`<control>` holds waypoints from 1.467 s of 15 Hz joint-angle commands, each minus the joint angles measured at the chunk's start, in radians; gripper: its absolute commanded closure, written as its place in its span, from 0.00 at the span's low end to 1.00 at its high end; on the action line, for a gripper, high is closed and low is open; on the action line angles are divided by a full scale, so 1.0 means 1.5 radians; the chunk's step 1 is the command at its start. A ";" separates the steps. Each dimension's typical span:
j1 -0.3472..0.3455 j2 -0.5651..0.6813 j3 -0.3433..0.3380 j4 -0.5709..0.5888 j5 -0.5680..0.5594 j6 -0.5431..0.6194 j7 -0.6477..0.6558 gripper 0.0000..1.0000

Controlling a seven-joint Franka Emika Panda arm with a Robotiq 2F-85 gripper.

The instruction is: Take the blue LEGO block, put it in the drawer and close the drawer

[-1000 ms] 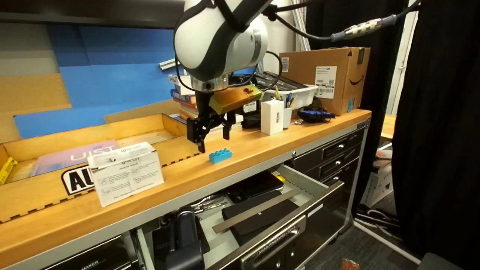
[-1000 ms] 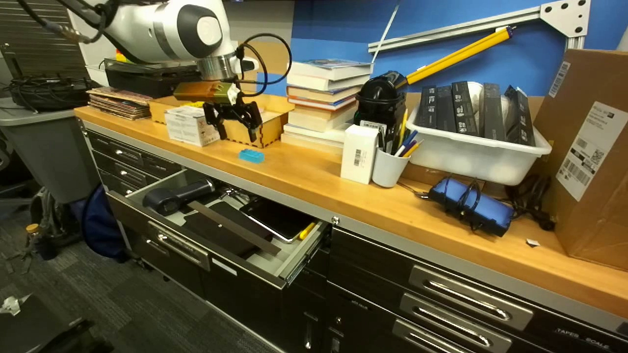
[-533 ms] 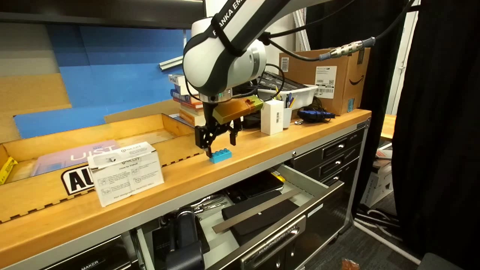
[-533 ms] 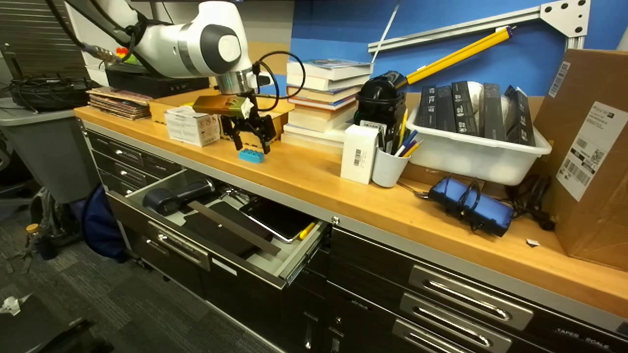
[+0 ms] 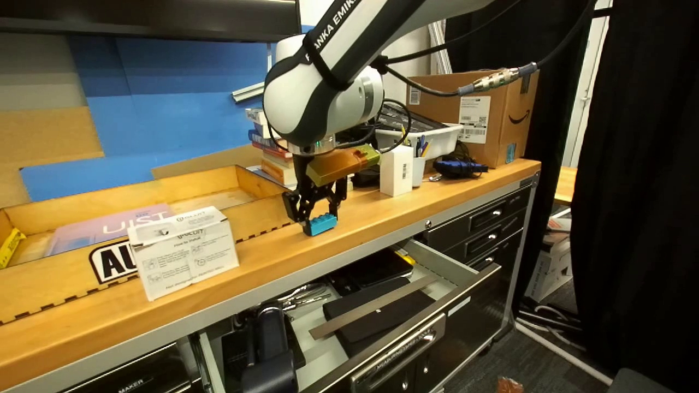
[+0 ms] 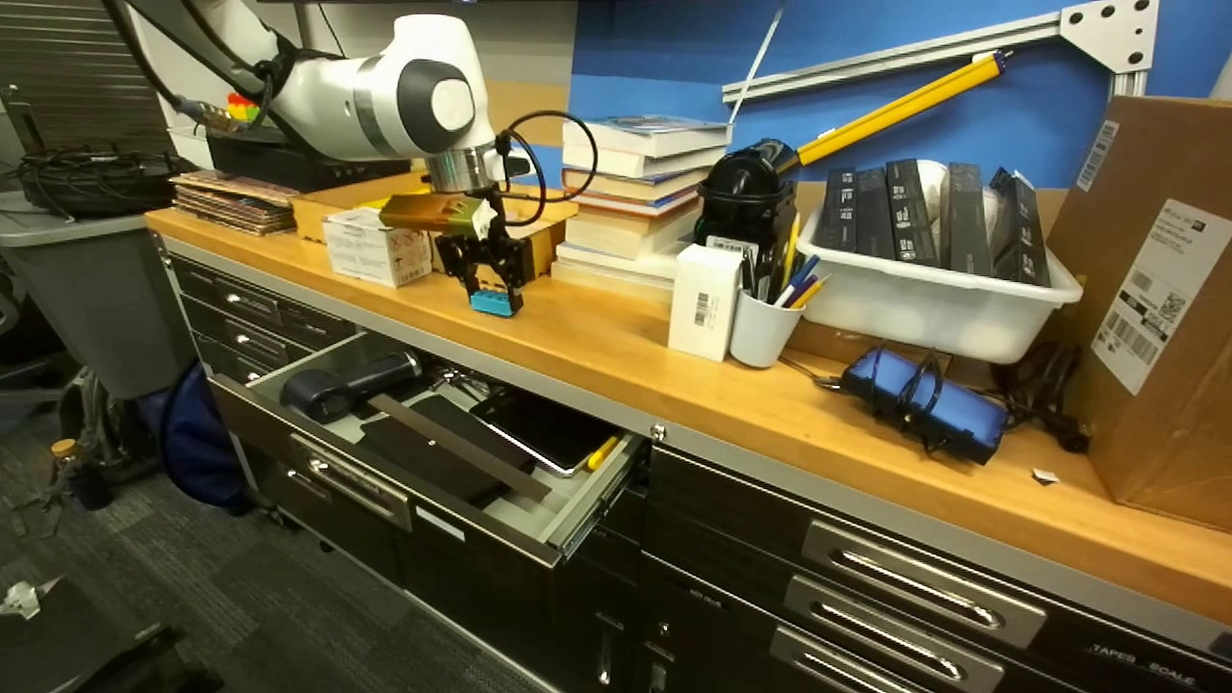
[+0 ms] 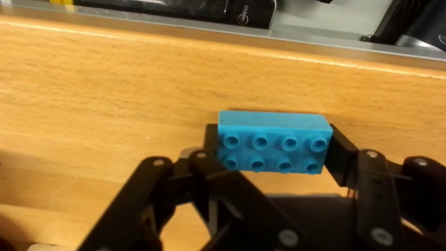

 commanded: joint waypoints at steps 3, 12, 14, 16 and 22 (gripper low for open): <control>-0.004 -0.072 -0.001 -0.062 0.009 -0.055 -0.012 0.54; -0.041 -0.155 -0.002 -0.263 0.062 -0.059 -0.022 0.54; -0.033 -0.140 0.003 -0.285 0.052 -0.027 -0.010 0.54; -0.024 -0.125 0.009 -0.310 0.043 0.011 0.014 0.54; -0.017 -0.165 0.009 -0.344 0.042 0.004 0.014 0.00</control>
